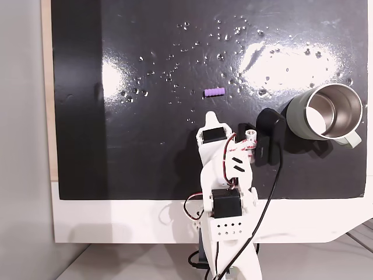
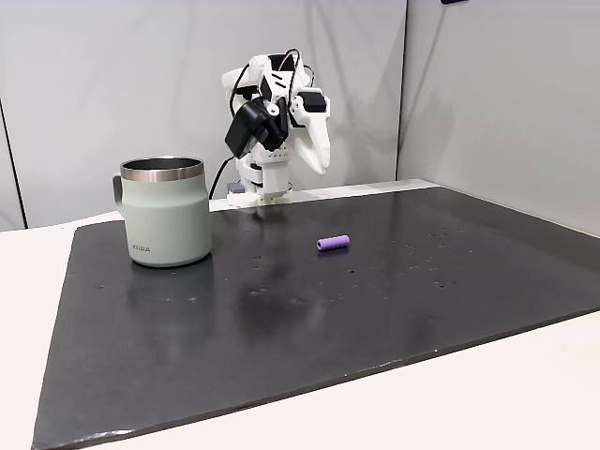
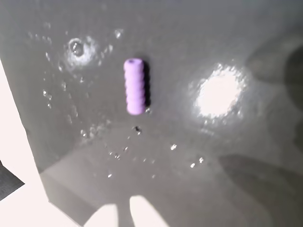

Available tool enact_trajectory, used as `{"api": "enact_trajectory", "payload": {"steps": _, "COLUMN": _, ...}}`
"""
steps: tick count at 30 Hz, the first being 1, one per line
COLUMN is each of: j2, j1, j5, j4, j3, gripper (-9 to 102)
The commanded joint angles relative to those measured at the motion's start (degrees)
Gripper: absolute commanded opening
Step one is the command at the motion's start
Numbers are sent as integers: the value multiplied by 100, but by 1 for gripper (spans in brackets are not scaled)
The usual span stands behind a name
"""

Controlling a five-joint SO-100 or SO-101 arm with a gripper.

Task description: Grasp a pengrip and put it in the cup.

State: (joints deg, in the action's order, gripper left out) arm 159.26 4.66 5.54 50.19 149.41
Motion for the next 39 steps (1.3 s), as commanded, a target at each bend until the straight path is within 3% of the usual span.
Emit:
{"api": "enact_trajectory", "payload": {"steps": 1, "j2": -756, "j1": 0, "j5": -237, "j4": -114, "j3": -888, "gripper": 0}}
{"api": "enact_trajectory", "payload": {"steps": 17, "j2": -4386, "j1": -44, "j5": -1002, "j4": 879, "j3": -3665, "gripper": 3}}
{"api": "enact_trajectory", "payload": {"steps": 25, "j2": -5159, "j1": -237, "j5": -1099, "j4": 1002, "j3": -3981, "gripper": 20}}
{"api": "enact_trajectory", "payload": {"steps": 39, "j2": -6697, "j1": -246, "j5": -1257, "j4": 1037, "j3": -4693, "gripper": 20}}
